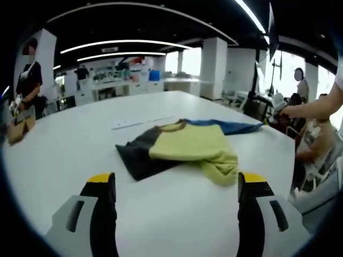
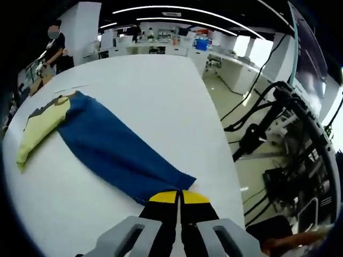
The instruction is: Fold the garment on the visible template until the final outline fits inside the template.
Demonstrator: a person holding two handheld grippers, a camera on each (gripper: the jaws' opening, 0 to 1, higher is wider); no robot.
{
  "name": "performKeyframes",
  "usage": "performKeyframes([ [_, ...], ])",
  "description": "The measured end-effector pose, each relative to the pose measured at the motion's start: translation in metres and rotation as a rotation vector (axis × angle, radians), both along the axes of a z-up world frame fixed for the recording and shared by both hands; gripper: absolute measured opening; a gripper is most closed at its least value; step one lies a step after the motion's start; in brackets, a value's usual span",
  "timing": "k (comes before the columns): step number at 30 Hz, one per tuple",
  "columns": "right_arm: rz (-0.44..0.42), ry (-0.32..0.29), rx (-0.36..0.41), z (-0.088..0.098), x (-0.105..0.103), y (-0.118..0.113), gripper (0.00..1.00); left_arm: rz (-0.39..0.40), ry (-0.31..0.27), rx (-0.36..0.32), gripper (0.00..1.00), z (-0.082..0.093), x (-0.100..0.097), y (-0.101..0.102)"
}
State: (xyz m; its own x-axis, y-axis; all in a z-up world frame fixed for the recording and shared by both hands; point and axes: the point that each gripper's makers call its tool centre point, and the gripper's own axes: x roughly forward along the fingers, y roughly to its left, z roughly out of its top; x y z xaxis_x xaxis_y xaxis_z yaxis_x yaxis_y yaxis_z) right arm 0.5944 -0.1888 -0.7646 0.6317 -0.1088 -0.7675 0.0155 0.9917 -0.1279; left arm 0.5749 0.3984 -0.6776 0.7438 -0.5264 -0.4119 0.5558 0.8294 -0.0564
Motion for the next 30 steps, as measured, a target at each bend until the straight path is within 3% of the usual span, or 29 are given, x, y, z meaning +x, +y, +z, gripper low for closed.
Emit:
performKeyframes([
  [5,0.000,-0.036,0.051,0.001,0.008,-0.001,0.02,-0.001,0.005,-0.006,0.94,0.000,-0.001,-0.001],
  [9,0.001,-0.074,0.119,0.007,0.014,0.009,0.27,-0.004,0.006,-0.009,0.96,0.000,-0.001,-0.002],
  [15,0.073,-0.099,0.173,0.018,0.022,0.033,0.53,-0.007,0.005,-0.020,0.99,0.002,-0.001,-0.002],
  [24,0.265,-0.123,0.250,0.043,0.011,0.124,0.80,-0.007,0.000,-0.018,0.99,0.004,-0.004,0.003],
  [30,0.405,-0.130,0.306,0.057,0.004,0.181,0.88,-0.017,-0.007,-0.012,0.99,0.005,-0.007,0.004],
])
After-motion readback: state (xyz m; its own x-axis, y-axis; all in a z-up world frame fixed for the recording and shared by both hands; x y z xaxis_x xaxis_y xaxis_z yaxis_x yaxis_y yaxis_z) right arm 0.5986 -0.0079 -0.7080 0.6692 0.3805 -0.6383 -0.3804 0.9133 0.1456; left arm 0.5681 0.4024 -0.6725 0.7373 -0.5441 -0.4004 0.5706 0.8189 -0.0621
